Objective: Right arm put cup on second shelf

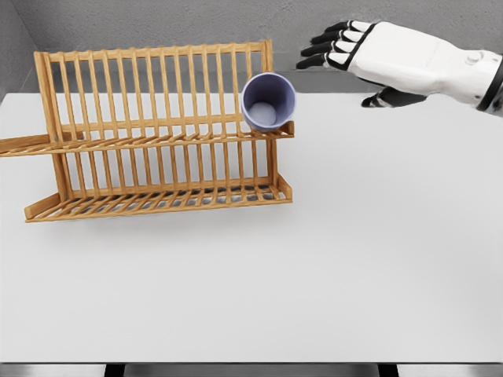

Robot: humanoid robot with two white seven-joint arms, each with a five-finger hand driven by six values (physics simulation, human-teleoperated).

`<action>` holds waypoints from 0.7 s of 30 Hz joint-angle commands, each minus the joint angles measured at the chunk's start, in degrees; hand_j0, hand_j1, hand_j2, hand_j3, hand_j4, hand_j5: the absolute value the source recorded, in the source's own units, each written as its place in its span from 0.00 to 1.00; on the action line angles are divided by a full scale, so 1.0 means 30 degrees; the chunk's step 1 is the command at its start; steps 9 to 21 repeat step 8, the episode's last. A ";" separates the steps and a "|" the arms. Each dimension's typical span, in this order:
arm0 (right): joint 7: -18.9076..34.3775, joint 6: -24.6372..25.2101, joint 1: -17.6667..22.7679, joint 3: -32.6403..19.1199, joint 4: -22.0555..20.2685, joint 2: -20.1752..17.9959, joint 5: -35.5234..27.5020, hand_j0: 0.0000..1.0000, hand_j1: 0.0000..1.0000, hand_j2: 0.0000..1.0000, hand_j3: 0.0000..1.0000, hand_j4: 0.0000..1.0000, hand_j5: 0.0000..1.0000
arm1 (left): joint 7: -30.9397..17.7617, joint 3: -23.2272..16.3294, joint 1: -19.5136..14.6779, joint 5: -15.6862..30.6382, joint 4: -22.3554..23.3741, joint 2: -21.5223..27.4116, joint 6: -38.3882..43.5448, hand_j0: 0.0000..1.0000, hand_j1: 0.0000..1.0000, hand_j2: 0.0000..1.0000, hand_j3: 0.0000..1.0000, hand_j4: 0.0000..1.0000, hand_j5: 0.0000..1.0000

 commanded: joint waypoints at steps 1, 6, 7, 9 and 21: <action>0.0000 -0.0227 0.0378 -0.4523 0.1468 -0.1245 0.0069 1.00 1.00 1.00 1.00 1.00 1.00 | -0.0006 0.0000 0.0000 0.0009 -0.0008 0.0001 0.0002 1.00 1.00 1.00 1.00 1.00 1.00; 0.0000 -0.1107 0.5917 -0.4788 0.3638 0.1127 0.0186 1.00 1.00 1.00 1.00 1.00 1.00 | -0.0006 0.0000 0.0000 0.0009 0.0021 0.0001 0.0002 1.00 1.00 1.00 1.00 1.00 1.00; 0.0000 -0.1136 0.6210 -0.4817 0.3550 0.1216 0.0186 1.00 1.00 1.00 1.00 1.00 1.00 | -0.0006 0.0000 0.0000 0.0009 -0.0008 0.0001 0.0002 1.00 1.00 1.00 1.00 1.00 1.00; 0.0000 -0.1136 0.6269 -0.4788 0.3609 0.1216 0.0186 1.00 1.00 1.00 1.00 1.00 1.00 | -0.0006 0.0000 0.0000 0.0009 -0.0007 0.0001 0.0002 1.00 1.00 1.00 1.00 1.00 1.00; 0.0000 -0.1136 0.6269 -0.4788 0.3609 0.1216 0.0186 1.00 1.00 1.00 1.00 1.00 1.00 | -0.0006 0.0000 0.0000 0.0009 -0.0007 0.0001 0.0002 1.00 1.00 1.00 1.00 1.00 1.00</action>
